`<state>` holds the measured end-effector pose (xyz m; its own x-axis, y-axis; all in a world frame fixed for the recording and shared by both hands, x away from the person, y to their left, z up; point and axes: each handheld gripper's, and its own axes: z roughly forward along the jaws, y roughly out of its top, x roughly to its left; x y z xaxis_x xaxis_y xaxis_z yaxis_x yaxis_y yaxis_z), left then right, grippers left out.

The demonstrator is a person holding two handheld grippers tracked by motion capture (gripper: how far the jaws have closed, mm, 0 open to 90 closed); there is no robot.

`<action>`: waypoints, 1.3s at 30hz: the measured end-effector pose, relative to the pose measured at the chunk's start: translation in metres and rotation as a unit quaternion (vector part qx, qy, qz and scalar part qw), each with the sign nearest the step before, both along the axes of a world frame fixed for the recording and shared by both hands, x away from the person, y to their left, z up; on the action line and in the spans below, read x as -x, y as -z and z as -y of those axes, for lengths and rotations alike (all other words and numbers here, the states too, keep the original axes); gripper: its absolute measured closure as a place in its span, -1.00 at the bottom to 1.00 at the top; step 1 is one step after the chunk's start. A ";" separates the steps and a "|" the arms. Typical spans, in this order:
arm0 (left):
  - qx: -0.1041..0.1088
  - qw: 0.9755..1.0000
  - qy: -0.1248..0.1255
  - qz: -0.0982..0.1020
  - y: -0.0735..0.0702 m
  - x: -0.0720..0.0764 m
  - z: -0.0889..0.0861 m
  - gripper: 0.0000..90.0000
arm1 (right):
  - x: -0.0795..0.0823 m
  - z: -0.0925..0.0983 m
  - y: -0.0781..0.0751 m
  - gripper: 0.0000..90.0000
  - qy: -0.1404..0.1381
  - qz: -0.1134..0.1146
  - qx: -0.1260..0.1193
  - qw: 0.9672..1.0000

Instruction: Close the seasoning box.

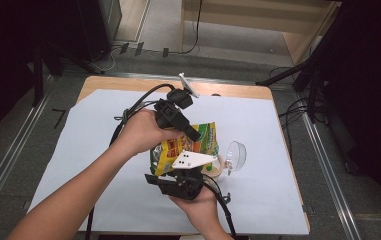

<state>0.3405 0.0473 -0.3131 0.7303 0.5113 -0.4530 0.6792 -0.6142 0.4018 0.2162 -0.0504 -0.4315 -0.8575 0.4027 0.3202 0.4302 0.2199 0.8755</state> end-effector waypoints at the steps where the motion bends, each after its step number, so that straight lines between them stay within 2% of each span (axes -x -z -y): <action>1: 0.007 1.000 -0.003 -0.002 0.000 0.000 -0.003 0.90 | 0.000 0.001 0.000 0.55 -0.002 0.003 0.005 1.000; 2: 0.013 1.000 -0.002 -0.004 0.000 0.001 -0.006 0.90 | 0.001 0.002 -0.001 0.54 -0.005 0.005 0.009 1.000; 5: 0.014 1.000 -0.003 -0.004 0.000 0.004 -0.011 0.91 | 0.003 0.002 -0.001 0.54 -0.017 0.012 0.021 1.000; 8: 0.014 1.000 -0.007 -0.004 0.005 0.004 -0.016 0.90 | 0.000 0.000 0.005 0.47 -0.019 -0.004 0.019 1.000; 13: 0.040 0.999 -0.015 -0.017 0.018 0.003 -0.029 0.91 | -0.003 0.000 0.014 0.42 -0.018 -0.018 0.031 0.999; 16: 0.049 0.999 -0.006 -0.009 0.022 0.005 -0.035 0.90 | -0.002 -0.003 0.018 0.36 -0.021 -0.021 0.039 0.999; 18: 0.052 0.999 0.004 0.011 0.024 0.009 -0.040 0.89 | -0.001 -0.005 0.021 0.32 -0.020 -0.015 0.054 0.998; 20: 0.058 0.998 0.002 0.019 0.026 0.014 -0.044 0.89 | 0.000 -0.006 0.025 0.31 -0.022 -0.005 0.069 0.997; 22: 0.069 0.997 -0.001 0.017 0.030 0.016 -0.049 0.89 | 0.000 -0.006 0.029 0.28 -0.022 0.000 0.080 0.997; 29: 0.101 0.995 -0.009 0.002 0.045 0.014 -0.067 0.89 | -0.005 -0.003 0.040 0.16 -0.015 -0.023 0.077 0.997; 33: 0.110 0.994 -0.008 0.005 0.050 0.016 -0.071 0.89 | -0.005 -0.002 0.043 0.15 -0.012 -0.023 0.085 0.996; 39: 0.118 0.993 0.012 0.018 0.050 0.021 -0.080 0.91 | -0.006 -0.001 0.048 0.12 -0.010 -0.018 0.101 0.995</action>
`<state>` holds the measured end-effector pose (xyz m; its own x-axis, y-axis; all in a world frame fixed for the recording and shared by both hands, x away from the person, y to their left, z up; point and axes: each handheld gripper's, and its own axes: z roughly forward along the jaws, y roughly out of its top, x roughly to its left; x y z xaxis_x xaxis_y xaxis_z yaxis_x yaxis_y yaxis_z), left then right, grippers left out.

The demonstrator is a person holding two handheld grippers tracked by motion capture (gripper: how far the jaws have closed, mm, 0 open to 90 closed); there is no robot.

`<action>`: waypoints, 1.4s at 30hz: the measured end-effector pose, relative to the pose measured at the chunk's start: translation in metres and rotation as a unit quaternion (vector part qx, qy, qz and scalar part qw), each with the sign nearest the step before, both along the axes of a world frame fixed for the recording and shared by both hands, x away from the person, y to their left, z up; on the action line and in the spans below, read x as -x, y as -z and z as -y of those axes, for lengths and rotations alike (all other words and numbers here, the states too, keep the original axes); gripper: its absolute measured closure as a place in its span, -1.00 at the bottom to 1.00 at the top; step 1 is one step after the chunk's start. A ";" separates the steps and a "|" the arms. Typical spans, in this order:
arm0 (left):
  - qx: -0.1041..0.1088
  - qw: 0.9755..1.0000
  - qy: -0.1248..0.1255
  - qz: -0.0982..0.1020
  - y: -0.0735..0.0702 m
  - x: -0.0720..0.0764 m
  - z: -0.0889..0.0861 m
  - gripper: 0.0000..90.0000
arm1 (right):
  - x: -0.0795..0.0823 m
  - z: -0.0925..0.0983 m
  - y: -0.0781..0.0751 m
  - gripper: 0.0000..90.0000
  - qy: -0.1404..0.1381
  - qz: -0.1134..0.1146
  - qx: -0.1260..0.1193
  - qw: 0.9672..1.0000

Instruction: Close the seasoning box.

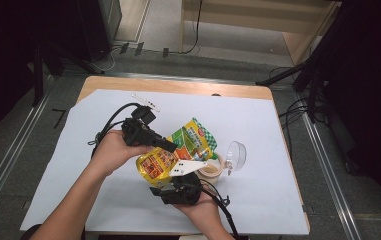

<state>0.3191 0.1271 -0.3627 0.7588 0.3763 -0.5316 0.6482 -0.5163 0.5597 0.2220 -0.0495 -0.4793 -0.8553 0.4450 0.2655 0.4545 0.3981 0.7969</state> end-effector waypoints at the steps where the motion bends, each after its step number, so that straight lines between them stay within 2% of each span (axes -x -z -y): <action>1: 0.002 1.000 0.003 0.001 0.001 0.000 -0.002 0.91 | 0.000 0.000 0.000 0.12 0.000 -0.001 0.001 1.000; 6: 0.029 0.999 0.012 -0.008 0.009 -0.001 -0.013 0.97 | 0.000 -0.001 0.002 0.11 -0.001 -0.005 0.005 1.000; 12: 0.047 0.999 0.019 -0.011 0.011 -0.001 -0.020 1.00 | 0.001 -0.002 0.002 0.10 -0.005 0.007 0.017 1.000; 16: 0.055 0.998 0.027 -0.007 0.009 0.001 -0.024 1.00 | 0.002 -0.002 0.002 0.09 -0.004 0.006 0.016 1.000; 18: 0.057 0.998 0.030 -0.004 0.009 0.002 -0.026 1.00 | 0.002 -0.001 0.002 0.09 -0.005 0.013 0.017 1.000; 22: 0.065 0.997 0.031 0.003 0.007 0.003 -0.029 1.00 | 0.001 0.000 0.001 0.09 -0.003 0.010 0.014 1.000; 28: 0.070 0.997 0.022 0.007 0.005 0.003 -0.035 1.00 | 0.002 0.002 -0.001 0.09 0.001 0.013 0.011 1.000; 33: 0.078 0.997 0.014 0.007 0.004 0.002 -0.041 1.00 | 0.004 0.003 -0.005 0.09 -0.001 0.028 0.012 1.000; 42: 0.089 0.996 -0.002 0.013 0.001 0.000 -0.054 1.00 | 0.005 0.005 -0.010 0.09 0.001 0.031 0.006 0.999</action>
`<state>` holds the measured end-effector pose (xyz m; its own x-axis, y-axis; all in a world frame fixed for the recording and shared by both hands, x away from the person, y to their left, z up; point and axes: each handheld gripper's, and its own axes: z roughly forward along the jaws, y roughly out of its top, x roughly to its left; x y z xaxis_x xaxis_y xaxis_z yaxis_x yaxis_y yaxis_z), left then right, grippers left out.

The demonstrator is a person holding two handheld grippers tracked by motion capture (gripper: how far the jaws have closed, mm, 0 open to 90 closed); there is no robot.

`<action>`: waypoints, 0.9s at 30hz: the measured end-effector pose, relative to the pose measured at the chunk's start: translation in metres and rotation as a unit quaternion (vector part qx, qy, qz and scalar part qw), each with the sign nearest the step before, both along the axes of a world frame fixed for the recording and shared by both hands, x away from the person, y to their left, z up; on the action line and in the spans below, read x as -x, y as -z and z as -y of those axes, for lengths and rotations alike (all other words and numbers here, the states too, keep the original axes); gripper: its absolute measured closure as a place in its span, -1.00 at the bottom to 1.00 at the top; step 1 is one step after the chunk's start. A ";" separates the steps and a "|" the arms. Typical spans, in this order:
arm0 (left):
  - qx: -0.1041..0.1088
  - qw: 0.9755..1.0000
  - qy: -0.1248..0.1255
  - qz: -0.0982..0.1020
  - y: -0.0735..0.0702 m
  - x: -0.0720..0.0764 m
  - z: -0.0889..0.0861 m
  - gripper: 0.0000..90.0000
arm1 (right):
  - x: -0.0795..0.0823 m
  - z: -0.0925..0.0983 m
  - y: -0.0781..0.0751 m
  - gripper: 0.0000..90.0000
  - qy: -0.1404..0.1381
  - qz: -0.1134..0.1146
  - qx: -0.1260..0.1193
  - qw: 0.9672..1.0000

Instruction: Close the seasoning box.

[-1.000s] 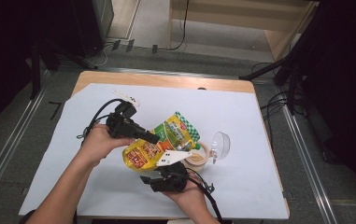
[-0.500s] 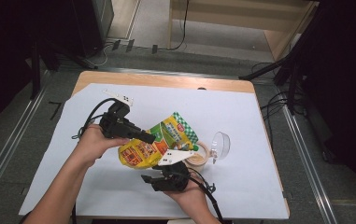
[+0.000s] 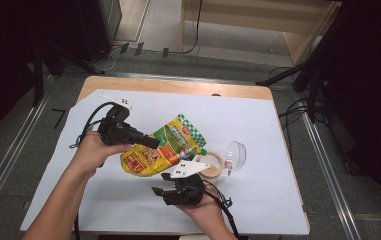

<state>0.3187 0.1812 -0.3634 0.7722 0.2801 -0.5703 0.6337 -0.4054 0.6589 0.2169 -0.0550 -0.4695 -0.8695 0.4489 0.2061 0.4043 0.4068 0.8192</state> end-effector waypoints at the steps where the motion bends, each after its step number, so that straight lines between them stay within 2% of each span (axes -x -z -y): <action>1: 0.004 1.000 -0.003 0.001 -0.001 0.000 -0.002 1.00 | 0.000 0.000 0.000 0.09 -0.001 0.001 -0.001 1.000; 9: 0.027 0.999 -0.028 0.016 0.000 -0.010 -0.017 1.00 | 0.002 0.003 -0.004 0.09 0.000 0.000 -0.006 1.000; 14: 0.024 0.999 -0.040 0.020 0.006 -0.023 -0.020 1.00 | 0.002 0.005 -0.003 0.09 0.004 0.002 -0.006 1.000; 18: 0.034 0.998 -0.050 0.020 0.016 -0.037 -0.020 1.00 | 0.001 0.009 -0.004 0.09 0.013 0.001 -0.009 1.000; 20: 0.032 0.997 -0.064 0.022 0.021 -0.044 -0.019 1.00 | 0.001 0.010 -0.004 0.09 0.015 0.002 -0.009 1.000; 24: 0.020 0.996 -0.075 0.043 0.028 -0.055 -0.016 1.00 | 0.003 0.012 -0.003 0.09 0.017 0.002 -0.009 1.000; 27: 0.027 0.994 -0.086 0.060 0.031 -0.059 -0.016 1.00 | 0.003 0.013 -0.003 0.09 0.021 -0.001 -0.010 1.000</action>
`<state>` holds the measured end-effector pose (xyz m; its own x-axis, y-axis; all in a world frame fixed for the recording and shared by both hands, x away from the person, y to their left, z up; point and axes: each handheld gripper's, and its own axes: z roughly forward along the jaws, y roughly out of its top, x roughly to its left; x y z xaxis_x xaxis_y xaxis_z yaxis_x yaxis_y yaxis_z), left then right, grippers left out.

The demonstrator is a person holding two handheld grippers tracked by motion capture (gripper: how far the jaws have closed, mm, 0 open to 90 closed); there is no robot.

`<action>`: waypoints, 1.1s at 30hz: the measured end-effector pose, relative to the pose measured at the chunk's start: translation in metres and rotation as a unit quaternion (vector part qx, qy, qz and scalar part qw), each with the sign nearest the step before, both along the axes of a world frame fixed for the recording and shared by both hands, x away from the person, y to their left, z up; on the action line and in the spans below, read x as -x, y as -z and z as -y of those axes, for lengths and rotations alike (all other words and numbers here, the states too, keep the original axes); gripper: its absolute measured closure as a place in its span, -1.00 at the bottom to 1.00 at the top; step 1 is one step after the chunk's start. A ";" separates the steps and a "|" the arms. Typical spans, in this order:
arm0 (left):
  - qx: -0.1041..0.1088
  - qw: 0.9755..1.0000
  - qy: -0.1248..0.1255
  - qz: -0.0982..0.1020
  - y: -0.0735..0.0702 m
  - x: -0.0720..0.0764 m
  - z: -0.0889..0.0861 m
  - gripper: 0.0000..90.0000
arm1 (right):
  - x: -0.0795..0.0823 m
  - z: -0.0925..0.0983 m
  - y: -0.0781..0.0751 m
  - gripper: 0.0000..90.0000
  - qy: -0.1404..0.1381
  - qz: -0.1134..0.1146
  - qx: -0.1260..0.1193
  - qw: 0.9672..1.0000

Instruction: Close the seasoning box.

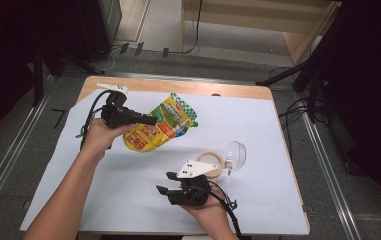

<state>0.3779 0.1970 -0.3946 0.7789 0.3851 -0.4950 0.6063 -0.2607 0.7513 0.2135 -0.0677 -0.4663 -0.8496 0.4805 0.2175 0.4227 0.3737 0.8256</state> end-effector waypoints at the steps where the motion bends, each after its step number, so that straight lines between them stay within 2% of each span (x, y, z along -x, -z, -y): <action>1: 0.002 1.000 -0.003 0.005 0.001 -0.001 -0.001 1.00 | 0.000 0.000 0.000 0.09 0.000 0.000 -0.001 1.000; 5: -0.008 1.000 -0.019 0.016 0.007 -0.006 -0.004 1.00 | -0.001 0.002 0.000 0.09 0.002 0.002 0.000 1.000; 9: -0.023 0.999 -0.031 0.009 0.016 -0.011 -0.007 1.00 | -0.001 0.002 0.000 0.09 0.002 0.001 -0.001 1.000; 11: -0.024 0.999 -0.032 0.004 0.019 -0.012 -0.009 1.00 | 0.000 0.001 0.000 0.09 0.000 -0.001 0.001 1.000; 20: -0.004 0.999 -0.033 -0.005 0.024 -0.010 -0.022 1.00 | 0.004 0.000 -0.002 0.09 -0.005 0.003 -0.001 1.000; 25: -0.001 0.999 -0.035 -0.003 0.025 -0.006 -0.029 1.00 | 0.005 0.004 -0.006 0.09 -0.001 0.003 -0.004 1.000; 30: 0.003 0.999 -0.043 -0.008 0.027 0.000 -0.038 1.00 | 0.003 0.008 -0.008 0.09 0.003 0.005 -0.007 1.000; 33: -0.006 0.999 -0.046 -0.002 0.026 0.006 -0.042 1.00 | 0.002 0.009 -0.009 0.09 0.004 0.003 -0.009 1.000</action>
<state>0.3719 0.2391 -0.4202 0.7379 0.4612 -0.4927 0.6311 -0.2130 0.7459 0.2111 -0.0770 -0.4577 -0.8472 0.4831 0.2210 0.4201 0.3546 0.8353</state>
